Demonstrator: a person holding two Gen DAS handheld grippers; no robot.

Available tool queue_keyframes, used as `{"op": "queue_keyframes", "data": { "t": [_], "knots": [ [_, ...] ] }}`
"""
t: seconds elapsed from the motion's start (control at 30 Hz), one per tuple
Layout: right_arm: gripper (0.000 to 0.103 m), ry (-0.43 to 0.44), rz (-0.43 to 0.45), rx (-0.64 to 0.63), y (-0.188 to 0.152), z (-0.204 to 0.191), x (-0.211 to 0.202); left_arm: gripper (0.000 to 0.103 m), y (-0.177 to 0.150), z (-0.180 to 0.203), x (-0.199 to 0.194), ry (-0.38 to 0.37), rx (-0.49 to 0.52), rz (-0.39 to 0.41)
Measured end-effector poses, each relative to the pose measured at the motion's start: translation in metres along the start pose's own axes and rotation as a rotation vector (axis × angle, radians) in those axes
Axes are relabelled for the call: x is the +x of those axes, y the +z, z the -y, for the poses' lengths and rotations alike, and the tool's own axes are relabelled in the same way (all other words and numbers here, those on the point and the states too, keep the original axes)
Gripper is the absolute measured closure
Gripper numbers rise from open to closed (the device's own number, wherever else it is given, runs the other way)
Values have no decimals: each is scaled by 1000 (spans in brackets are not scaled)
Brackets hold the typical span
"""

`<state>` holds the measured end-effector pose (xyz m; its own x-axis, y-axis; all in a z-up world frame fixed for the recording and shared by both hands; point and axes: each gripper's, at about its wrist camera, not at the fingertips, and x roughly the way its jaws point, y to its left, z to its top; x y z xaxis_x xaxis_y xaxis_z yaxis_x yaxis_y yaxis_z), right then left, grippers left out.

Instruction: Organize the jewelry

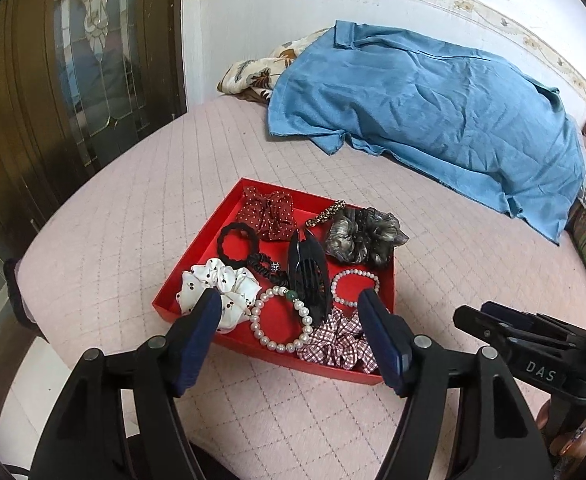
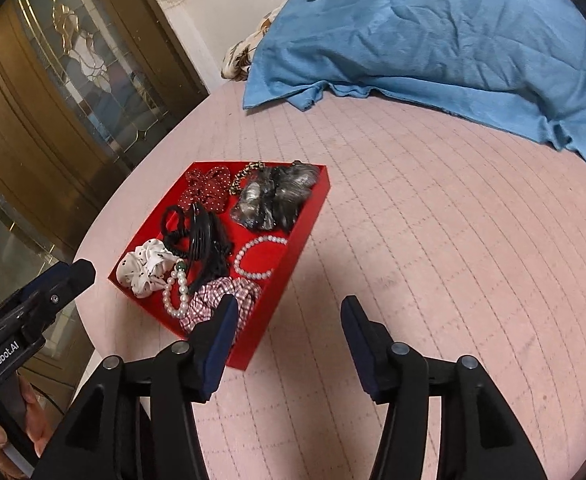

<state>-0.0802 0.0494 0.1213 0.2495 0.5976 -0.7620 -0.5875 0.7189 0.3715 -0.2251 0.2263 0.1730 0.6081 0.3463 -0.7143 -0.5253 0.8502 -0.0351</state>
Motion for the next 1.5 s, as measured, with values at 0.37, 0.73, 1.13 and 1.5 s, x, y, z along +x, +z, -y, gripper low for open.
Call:
{"op": "queue_keyframes", "data": {
  "t": [0.37, 0.73, 1.13, 1.5],
  "knots": [
    [38, -72, 59, -23, -19, -2, -30, 32, -5, 16, -27, 17, 54, 46],
    [29, -118, 115, -68, -35, -11, -56, 18, -11, 34, -59, 75, 104, 149],
    [27, -159, 183, -69, -48, -17, -83, 0, -15, 44, -114, 202, 98, 405],
    [18, -207, 245, -131, -65, -38, -98, 0, -31, 37, -124, 125, 71, 406]
  ]
}}
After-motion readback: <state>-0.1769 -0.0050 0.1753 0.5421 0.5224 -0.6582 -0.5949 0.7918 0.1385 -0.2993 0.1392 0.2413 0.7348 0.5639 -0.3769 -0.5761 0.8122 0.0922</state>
